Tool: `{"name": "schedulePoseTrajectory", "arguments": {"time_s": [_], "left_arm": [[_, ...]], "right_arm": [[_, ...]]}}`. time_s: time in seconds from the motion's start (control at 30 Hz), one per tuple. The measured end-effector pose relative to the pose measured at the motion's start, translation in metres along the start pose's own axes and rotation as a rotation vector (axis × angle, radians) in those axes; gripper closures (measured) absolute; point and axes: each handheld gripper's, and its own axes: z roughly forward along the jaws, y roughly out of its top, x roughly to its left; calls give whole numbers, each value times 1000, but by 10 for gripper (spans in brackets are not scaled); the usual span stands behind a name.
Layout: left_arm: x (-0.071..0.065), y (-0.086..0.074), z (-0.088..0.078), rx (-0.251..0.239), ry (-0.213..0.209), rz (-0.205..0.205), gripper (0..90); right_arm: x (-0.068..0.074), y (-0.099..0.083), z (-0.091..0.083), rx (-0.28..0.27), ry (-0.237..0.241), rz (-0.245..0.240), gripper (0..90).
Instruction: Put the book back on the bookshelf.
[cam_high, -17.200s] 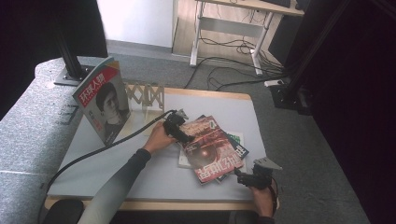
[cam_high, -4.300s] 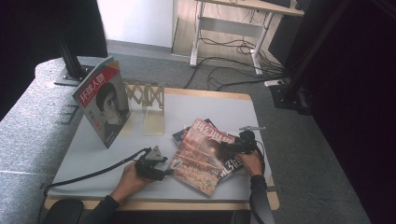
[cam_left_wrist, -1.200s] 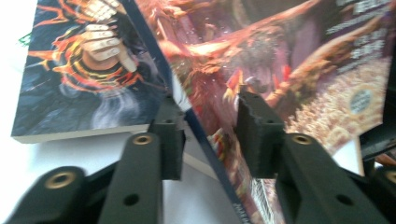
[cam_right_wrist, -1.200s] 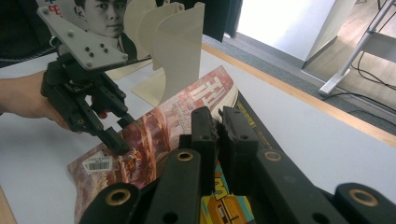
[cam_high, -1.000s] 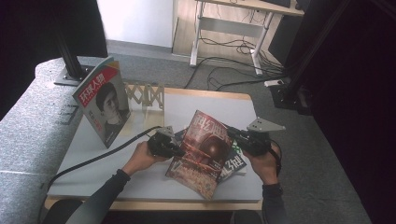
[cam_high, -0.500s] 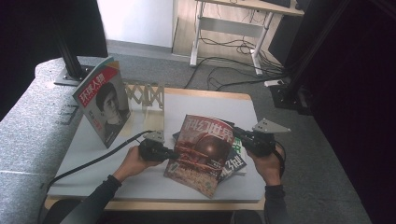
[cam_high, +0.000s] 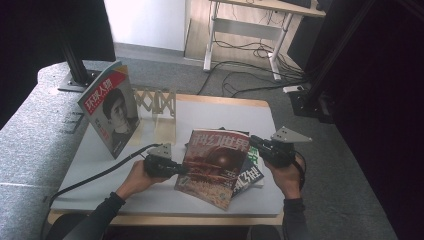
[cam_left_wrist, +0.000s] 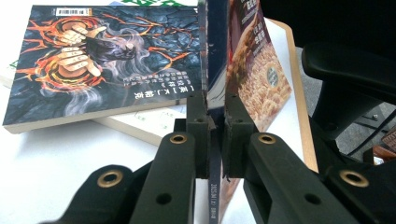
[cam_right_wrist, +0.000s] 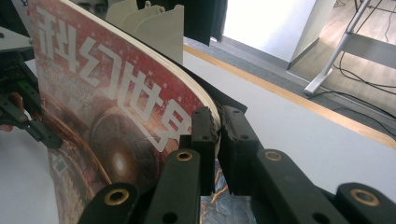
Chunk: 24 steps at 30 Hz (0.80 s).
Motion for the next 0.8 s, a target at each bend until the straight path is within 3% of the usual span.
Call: {"name": "schedulePoseTrajectory", "arguments": {"time_s": [0.2, 0.37, 0.47, 0.8], "left_arm": [[-4, -3, -3, -13, 1, 7, 846], [-3, -7, -7, -27, -1, 3, 845], [-4, -9, -8, -27, 3, 5, 845], [-7, -10, -11, -23, 6, 19, 845]], "right_arm": [[-1, -2, 0, -2, 30, 16, 752], [1, -12, 5, 35, 46, 20, 583], [1, -20, 11, 54, 68, 46, 505], [7, -56, 37, 71, 211, 137, 368]]}}
